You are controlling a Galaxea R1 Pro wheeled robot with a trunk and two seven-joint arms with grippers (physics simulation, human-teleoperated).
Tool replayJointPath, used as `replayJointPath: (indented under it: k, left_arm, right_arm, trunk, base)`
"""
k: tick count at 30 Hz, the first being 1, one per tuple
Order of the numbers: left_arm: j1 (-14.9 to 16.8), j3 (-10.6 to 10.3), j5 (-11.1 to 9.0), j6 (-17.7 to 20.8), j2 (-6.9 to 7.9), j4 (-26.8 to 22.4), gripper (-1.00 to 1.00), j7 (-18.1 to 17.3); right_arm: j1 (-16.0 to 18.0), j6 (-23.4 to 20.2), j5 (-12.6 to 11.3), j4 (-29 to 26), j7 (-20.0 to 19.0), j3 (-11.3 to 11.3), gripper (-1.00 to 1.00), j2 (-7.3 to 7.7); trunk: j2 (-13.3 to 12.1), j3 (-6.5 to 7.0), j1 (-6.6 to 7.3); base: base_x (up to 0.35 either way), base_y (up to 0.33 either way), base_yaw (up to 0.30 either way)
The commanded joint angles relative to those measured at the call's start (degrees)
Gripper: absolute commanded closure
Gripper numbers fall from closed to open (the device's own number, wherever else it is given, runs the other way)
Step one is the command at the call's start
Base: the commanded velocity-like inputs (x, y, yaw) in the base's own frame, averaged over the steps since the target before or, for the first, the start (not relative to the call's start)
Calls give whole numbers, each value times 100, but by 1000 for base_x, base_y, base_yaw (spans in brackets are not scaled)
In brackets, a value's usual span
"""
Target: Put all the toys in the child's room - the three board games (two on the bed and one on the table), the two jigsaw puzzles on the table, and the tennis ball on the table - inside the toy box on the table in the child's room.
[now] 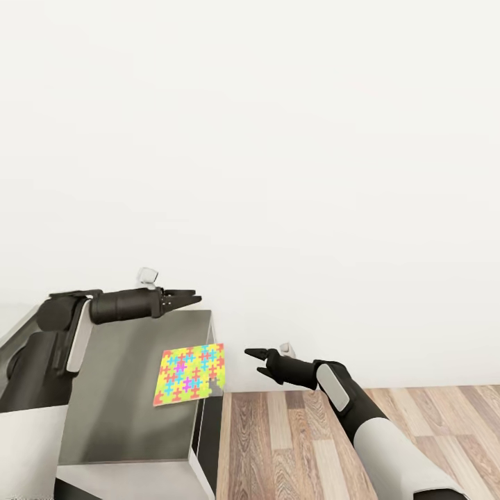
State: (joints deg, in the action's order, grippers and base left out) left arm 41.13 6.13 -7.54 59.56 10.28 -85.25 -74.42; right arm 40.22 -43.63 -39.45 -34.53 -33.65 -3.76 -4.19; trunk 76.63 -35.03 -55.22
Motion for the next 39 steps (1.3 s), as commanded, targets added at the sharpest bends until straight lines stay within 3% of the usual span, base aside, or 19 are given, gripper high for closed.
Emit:
replayJointPath:
  k: [1,39]
  left_arm:
    - [15,-12,-5,44,-5,-3,-100,-3]
    - [27,-64,6,44,19,-13,-100,-33]
  right_arm:
    - [3,-23,-10,-1,-4,-2,-100,-1]
    - [3,-22,-19,4,-10,7,-100,6]
  trunk:
    - [3,-5,0]
    - [3,21,0]
  base:
    - [0,0,0]
    - [0,43,89]
